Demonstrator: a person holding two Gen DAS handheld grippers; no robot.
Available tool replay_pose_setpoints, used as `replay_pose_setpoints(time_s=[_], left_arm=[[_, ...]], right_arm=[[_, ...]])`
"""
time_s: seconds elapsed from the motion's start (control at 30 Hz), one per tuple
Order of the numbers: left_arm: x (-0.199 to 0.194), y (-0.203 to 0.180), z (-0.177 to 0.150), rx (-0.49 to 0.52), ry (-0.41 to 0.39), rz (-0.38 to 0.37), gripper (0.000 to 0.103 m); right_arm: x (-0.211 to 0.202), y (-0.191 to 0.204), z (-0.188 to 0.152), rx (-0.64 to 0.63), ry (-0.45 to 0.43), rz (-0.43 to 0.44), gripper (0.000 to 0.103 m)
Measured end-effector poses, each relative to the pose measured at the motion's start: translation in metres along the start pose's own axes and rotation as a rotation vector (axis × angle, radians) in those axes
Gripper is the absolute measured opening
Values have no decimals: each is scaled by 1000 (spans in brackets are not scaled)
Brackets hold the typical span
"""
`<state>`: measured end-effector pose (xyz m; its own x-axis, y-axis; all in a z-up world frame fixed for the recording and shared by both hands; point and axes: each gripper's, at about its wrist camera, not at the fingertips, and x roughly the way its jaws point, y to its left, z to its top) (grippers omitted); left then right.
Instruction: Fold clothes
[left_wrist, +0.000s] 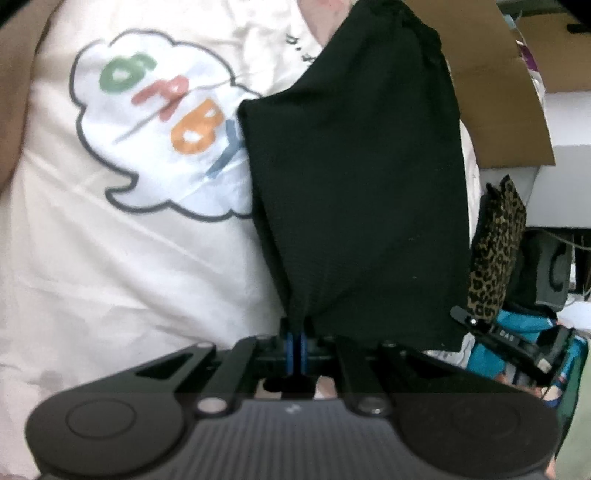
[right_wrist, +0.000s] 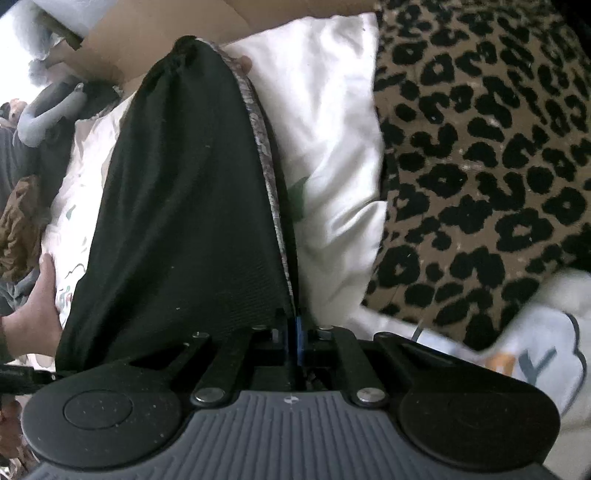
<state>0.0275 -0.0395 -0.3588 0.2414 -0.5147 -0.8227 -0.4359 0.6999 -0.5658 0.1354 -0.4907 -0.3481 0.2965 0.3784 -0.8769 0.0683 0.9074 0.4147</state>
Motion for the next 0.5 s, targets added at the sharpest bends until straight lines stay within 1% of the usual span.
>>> replay_pose_setpoints(time_s=[0.17, 0.23, 0.37, 0.43, 0.5], left_arm=[[-34, -13, 16, 38, -15, 21, 3], [-47, -15, 13, 52, -20, 29, 3], [-47, -35, 10, 83, -22, 51, 3], [-17, -82, 17, 88, -16, 63, 3], [-58, -45, 28, 102, 2, 82, 3]], right_arm=[[-18, 13, -11, 61, -13, 27, 1], [-23, 16, -16, 74, -23, 46, 1], [-32, 16, -25, 124, -25, 82, 1], [-36, 17, -32, 137, -21, 101, 1], [-39, 20, -40, 131, -12, 107, 1]])
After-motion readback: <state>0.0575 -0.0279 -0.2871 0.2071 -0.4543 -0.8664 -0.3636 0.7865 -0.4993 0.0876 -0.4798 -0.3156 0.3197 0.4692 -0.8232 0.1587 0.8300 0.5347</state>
